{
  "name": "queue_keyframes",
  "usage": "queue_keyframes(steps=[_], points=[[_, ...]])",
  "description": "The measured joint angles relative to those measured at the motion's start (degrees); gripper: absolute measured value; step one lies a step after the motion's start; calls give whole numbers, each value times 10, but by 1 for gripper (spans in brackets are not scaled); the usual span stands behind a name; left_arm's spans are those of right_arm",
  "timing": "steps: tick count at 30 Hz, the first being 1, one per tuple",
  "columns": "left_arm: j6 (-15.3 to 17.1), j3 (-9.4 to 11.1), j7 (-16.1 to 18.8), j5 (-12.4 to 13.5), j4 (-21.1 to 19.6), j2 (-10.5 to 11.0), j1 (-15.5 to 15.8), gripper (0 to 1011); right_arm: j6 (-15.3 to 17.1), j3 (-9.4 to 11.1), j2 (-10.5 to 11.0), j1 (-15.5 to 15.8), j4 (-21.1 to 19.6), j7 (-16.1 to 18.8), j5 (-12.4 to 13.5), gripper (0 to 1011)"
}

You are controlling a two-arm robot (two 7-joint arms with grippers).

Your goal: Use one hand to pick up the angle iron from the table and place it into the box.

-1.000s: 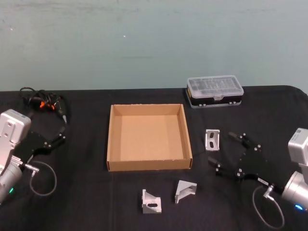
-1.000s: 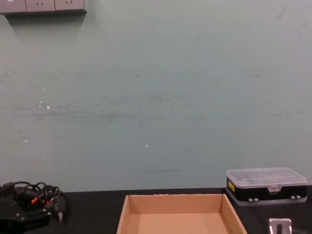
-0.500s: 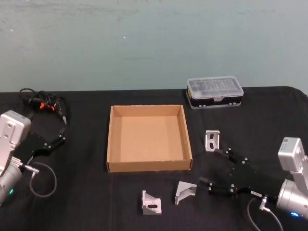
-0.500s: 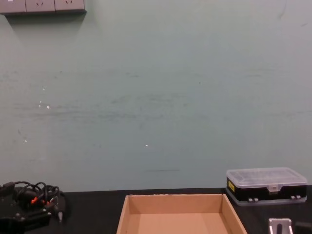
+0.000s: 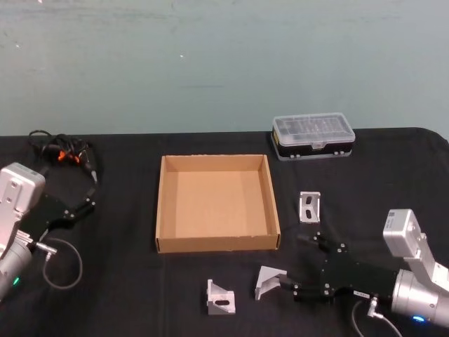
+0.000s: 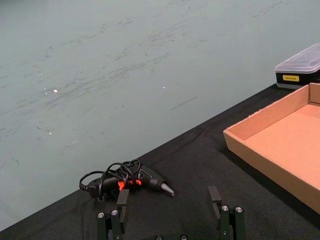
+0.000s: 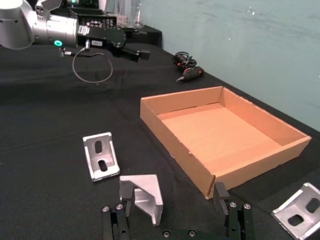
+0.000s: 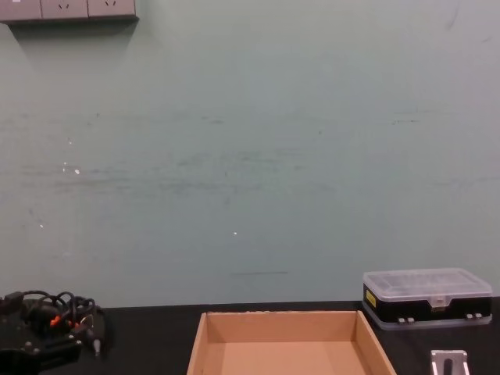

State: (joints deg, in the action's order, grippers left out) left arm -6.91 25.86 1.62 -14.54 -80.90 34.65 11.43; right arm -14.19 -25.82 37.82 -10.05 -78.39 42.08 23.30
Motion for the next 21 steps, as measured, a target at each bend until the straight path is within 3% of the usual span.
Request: queue_keyframes(steps=[21], points=[[0, 0, 0, 0, 0, 0, 0, 1000, 21, -20, -23, -28, 35, 19, -21, 1002]])
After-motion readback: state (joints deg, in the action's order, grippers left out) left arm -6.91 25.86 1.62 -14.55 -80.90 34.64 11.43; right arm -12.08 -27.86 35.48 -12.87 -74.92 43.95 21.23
